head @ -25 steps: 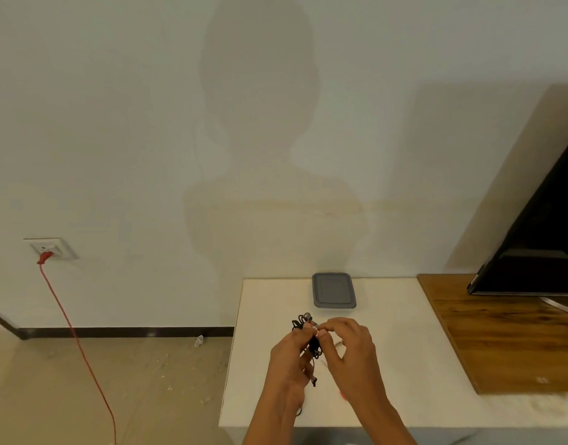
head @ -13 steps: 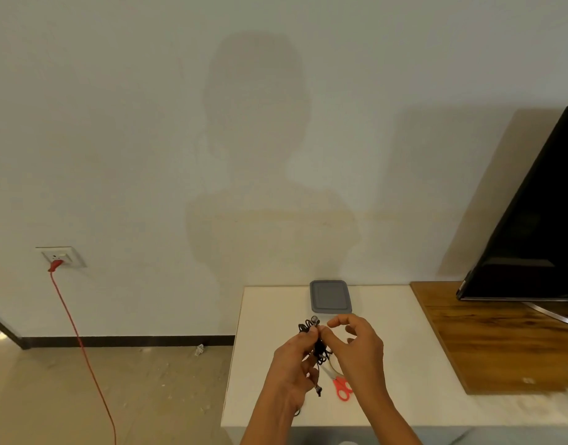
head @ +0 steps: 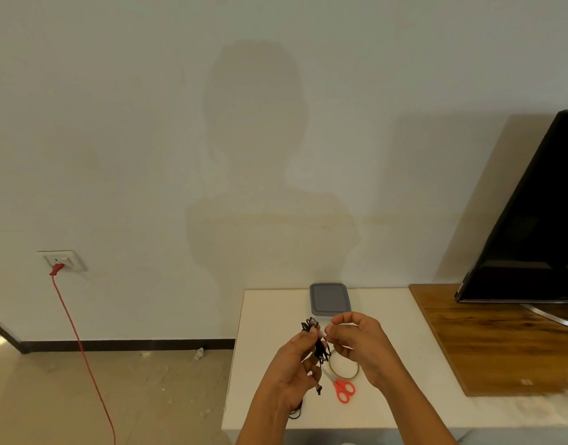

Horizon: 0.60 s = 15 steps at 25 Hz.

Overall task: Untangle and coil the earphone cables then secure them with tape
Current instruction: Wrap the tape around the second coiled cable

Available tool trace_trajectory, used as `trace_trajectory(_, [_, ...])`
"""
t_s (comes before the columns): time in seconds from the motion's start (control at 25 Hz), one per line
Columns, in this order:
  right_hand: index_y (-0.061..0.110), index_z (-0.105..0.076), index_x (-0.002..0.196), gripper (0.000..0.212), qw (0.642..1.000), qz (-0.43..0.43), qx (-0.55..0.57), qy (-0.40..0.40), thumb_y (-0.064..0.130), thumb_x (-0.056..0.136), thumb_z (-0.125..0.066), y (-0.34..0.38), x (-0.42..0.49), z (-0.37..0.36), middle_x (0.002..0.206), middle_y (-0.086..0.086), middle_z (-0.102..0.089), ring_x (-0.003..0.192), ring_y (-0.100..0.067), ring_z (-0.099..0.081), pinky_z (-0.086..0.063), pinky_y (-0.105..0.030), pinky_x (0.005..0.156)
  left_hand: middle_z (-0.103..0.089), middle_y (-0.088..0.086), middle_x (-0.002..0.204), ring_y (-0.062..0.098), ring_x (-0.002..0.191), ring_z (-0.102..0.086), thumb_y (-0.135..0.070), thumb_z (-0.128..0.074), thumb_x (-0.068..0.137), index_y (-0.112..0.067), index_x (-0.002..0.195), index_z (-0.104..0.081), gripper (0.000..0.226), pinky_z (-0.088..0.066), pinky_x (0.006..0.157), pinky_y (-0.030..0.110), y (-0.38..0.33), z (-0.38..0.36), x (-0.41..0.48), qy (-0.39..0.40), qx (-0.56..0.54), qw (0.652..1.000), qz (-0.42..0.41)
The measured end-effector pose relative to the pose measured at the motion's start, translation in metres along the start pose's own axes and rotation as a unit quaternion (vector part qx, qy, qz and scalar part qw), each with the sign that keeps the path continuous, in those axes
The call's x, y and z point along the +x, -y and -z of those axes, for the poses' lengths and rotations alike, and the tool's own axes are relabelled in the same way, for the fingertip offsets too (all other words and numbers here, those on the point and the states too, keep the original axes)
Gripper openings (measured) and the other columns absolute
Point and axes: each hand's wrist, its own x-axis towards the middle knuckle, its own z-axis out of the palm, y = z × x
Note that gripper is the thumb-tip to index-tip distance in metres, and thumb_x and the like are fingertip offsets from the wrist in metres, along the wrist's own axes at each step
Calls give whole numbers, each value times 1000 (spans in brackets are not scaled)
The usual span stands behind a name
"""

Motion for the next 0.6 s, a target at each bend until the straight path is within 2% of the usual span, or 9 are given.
trace_trajectory(0.16, [5, -63, 86, 16, 996, 33, -71, -43, 7, 76, -75, -5, 1, -10, 71, -13, -72, 66, -21, -68, -55, -29, 65, -67, 8, 77, 14, 58, -47, -25, -68, 85, -5, 97, -70, 23, -41, 55, 26, 2, 0, 2, 5, -34, 999, 22])
trace_trajectory(0.28, [6, -62, 80, 18, 995, 34, -67, -60, 10, 75, -78, -8, -1, -14, 67, -13, -71, 61, -20, -67, -53, -27, 61, -67, 11, 80, 16, 63, -52, -22, -63, 89, -3, 99, -69, 22, -44, 55, 27, 4, 3, 1, 5, -49, 999, 17])
trace_trajectory(0.48, [4, -64, 70, 15, 994, 34, -97, -45, 10, 75, -77, -7, -2, -15, 63, -12, -69, 60, -19, -66, -54, -27, 60, -69, 9, 74, 14, 66, -55, -14, -57, 94, -7, 97, -70, 16, -45, 59, 27, 5, 7, -3, 25, -23, 999, -10])
trace_trajectory(0.6, [2, -66, 72, 11, 994, 10, -105, -39, 9, 74, -75, -7, -1, -14, 66, -12, -70, 61, -18, -66, -55, -25, 59, -70, 9, 75, 14, 66, -55, -16, -57, 94, -8, 102, -70, 17, -47, 57, 27, 5, 7, -3, 25, -12, 999, -16])
